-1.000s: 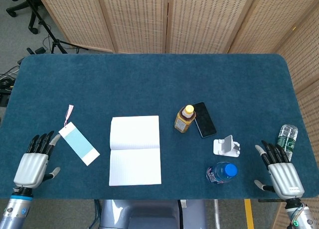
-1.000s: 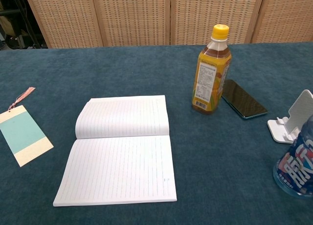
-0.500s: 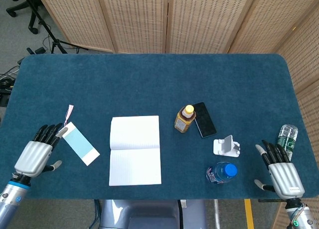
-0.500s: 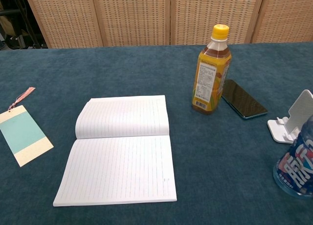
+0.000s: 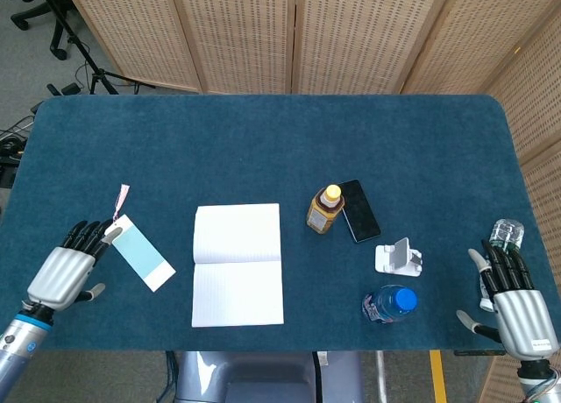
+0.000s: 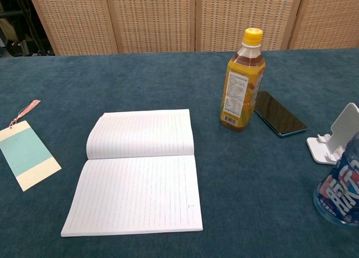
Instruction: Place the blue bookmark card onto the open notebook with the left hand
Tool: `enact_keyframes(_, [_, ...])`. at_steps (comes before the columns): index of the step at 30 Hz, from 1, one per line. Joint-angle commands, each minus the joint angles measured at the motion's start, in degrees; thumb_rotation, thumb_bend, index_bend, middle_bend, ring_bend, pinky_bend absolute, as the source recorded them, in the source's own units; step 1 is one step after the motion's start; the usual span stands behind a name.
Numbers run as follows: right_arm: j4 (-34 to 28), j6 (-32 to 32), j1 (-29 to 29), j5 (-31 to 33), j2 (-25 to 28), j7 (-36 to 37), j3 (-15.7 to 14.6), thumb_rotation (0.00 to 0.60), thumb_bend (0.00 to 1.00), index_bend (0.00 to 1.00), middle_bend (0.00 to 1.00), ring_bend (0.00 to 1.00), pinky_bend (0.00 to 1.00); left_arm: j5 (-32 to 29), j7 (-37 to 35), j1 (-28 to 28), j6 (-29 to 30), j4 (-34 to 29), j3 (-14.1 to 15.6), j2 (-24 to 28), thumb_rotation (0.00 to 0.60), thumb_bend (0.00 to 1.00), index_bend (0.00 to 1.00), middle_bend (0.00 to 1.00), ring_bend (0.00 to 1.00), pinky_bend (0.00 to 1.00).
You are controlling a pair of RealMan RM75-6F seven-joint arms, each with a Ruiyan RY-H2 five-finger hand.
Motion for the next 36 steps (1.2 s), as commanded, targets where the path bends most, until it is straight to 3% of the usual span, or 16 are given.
enact_keyframes(1, [0.14, -0.11, -0.09, 0.16, 0.07, 0.23, 0.06, 0.600, 0.00, 0.00, 0.00, 0.00, 0.00, 0.66, -0.04, -1.52, -2.37, 0.52, 0.40, 1.08, 0.600, 0.21, 0.00, 0.00, 0.00, 0.00])
enact_keyframes(8, [0.03, -0.68, 0.05, 0.81, 0.07, 0.05, 0.39, 0.600, 0.00, 0.00, 0.00, 0.00, 0.00, 1.00, -3.10, -7.58, -11.54, 2.88, 0.12, 4.87, 0.600, 0.22, 0.00, 0.00, 0.00, 0.00])
enact_keyframes(12, [0.02, -1.03, 0.07, 1.44, -0.05, -0.14, 0.68, 0.600, 0.00, 0.00, 0.00, 0.00, 0.00, 2.41, -5.35, -11.21, -16.65, 7.62, 0.64, 4.23, 0.600, 0.22, 0.06, 0.00, 0.00, 0.00])
enact_keyframes(27, [0.23, -2.13, 0.42, 2.18, -0.65, -0.94, 1.16, 0.600, 0.00, 0.00, 0.00, 0.00, 0.00, 5.67, -4.07, -15.15, -18.95, 20.22, 2.34, -4.45, 0.600, 0.25, 0.14, 0.00, 0.00, 0.00])
enact_keyframes(36, [0.46, -2.56, 0.59, 2.44, -0.83, -0.91, 1.33, 0.600, 0.00, 0.00, 0.00, 0.00, 0.00, 6.18, -4.28, -16.30, -18.93, 24.27, 3.25, -8.38, 0.600, 0.25, 0.16, 0.00, 0.00, 0.00])
